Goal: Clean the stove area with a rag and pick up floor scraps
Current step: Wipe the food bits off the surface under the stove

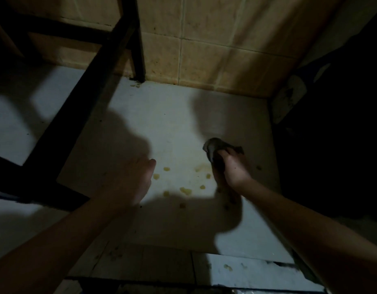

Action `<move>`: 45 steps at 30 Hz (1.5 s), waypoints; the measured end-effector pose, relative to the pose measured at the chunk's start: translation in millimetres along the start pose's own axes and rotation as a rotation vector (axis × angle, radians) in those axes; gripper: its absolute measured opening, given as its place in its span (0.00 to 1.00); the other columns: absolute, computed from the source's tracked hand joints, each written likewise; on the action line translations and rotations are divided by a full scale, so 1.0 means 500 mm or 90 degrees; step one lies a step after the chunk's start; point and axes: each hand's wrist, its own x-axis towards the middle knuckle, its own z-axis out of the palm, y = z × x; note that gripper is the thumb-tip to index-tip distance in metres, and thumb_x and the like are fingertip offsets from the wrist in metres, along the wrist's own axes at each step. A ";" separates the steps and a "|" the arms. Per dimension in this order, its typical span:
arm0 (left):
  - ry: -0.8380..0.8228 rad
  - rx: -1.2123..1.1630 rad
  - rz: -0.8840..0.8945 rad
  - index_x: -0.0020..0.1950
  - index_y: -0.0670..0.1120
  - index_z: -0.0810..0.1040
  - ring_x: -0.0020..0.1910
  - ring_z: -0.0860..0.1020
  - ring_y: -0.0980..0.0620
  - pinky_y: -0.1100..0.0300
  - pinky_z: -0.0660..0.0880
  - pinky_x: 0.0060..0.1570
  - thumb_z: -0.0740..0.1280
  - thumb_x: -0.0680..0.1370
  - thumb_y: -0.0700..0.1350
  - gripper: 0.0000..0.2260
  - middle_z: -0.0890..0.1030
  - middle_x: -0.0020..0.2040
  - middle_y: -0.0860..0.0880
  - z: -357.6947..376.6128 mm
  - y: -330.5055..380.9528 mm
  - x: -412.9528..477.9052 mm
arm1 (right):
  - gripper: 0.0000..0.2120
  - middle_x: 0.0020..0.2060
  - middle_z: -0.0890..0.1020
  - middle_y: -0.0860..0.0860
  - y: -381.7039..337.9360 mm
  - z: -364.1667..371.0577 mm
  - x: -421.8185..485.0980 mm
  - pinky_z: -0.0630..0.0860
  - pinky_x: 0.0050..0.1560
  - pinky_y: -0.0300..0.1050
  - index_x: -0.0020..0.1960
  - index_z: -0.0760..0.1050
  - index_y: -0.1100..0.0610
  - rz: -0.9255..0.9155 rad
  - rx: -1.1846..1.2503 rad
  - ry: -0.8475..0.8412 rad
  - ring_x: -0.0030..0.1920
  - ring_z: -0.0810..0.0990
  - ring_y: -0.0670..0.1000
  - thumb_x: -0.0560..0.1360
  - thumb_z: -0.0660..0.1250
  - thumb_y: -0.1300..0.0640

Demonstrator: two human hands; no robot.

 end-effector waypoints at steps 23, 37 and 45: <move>-0.018 0.031 0.043 0.60 0.46 0.72 0.55 0.74 0.48 0.54 0.72 0.56 0.57 0.78 0.41 0.12 0.75 0.57 0.47 0.039 -0.011 -0.050 | 0.20 0.63 0.69 0.60 -0.058 0.024 -0.116 0.74 0.55 0.55 0.70 0.63 0.53 0.092 -0.014 0.000 0.56 0.76 0.62 0.78 0.55 0.62; -0.057 -0.069 -0.002 0.60 0.44 0.72 0.57 0.71 0.49 0.54 0.70 0.57 0.59 0.78 0.39 0.11 0.72 0.60 0.46 0.087 -0.074 -0.172 | 0.26 0.67 0.65 0.61 -0.280 0.073 -0.049 0.70 0.61 0.57 0.71 0.62 0.55 -0.156 -0.035 -0.091 0.65 0.68 0.66 0.75 0.63 0.63; -0.083 -0.021 -0.022 0.67 0.43 0.67 0.64 0.68 0.49 0.59 0.66 0.62 0.54 0.81 0.38 0.15 0.68 0.67 0.45 0.082 -0.080 -0.211 | 0.28 0.67 0.66 0.59 -0.357 0.088 -0.026 0.71 0.59 0.54 0.72 0.62 0.52 -0.260 -0.029 -0.110 0.66 0.67 0.63 0.74 0.65 0.61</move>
